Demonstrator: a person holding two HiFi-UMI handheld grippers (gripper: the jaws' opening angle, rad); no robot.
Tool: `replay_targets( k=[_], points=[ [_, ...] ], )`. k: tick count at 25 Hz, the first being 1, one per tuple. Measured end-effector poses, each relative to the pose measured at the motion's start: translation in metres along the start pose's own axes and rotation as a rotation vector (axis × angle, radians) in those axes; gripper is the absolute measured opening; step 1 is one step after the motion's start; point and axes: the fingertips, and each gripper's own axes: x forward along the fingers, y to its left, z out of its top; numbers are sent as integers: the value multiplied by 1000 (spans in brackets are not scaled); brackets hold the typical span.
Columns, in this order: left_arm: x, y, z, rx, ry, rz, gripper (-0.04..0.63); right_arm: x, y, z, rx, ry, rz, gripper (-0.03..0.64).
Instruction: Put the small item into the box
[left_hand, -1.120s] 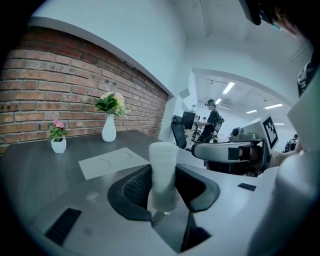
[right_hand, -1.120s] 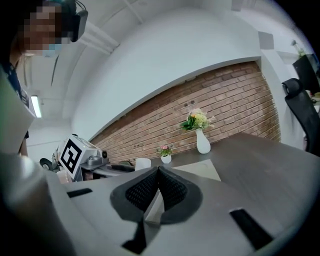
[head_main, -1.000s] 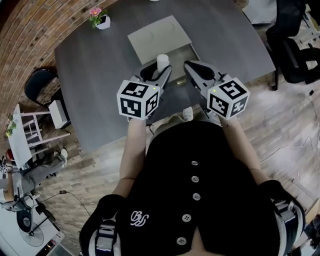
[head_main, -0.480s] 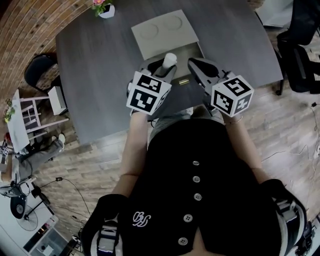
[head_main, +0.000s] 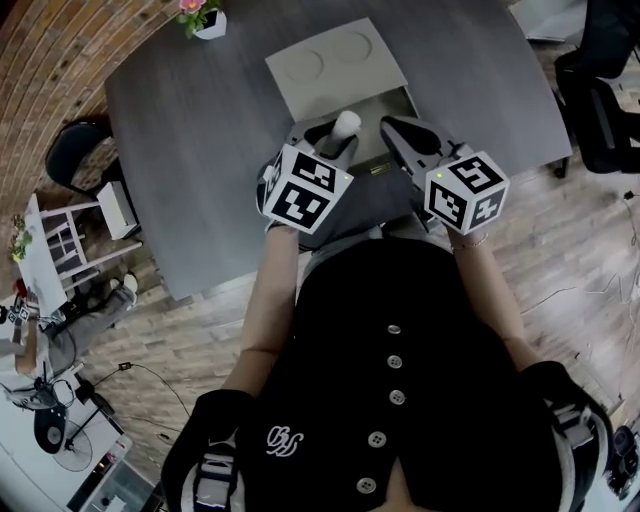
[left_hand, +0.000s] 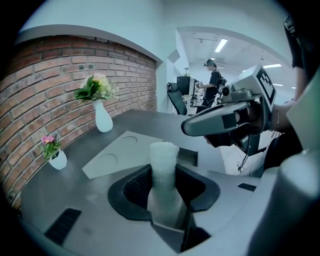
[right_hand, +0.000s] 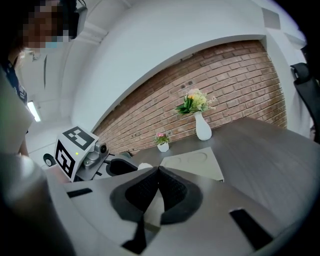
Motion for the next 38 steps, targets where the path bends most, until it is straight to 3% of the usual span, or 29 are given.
replay_targets(
  k=[7, 10, 20, 27, 38],
  points=[
    [15, 9, 2, -4, 19, -73, 138, 12, -12, -5, -1, 50, -41, 5],
    [27, 10, -3, 30, 74, -107, 138, 14, -18, -11, 4, 71, -55, 6],
    [84, 1, -26, 195, 249, -76, 140, 8, -50, -28, 65, 92, -104, 5],
    [113, -8, -50, 230, 351, -87, 140, 3, -63, -47, 119, 109, -121, 6],
    [125, -16, -52, 215, 339, -115, 140, -8, -74, -61, 151, 121, -150, 6]
  ],
)
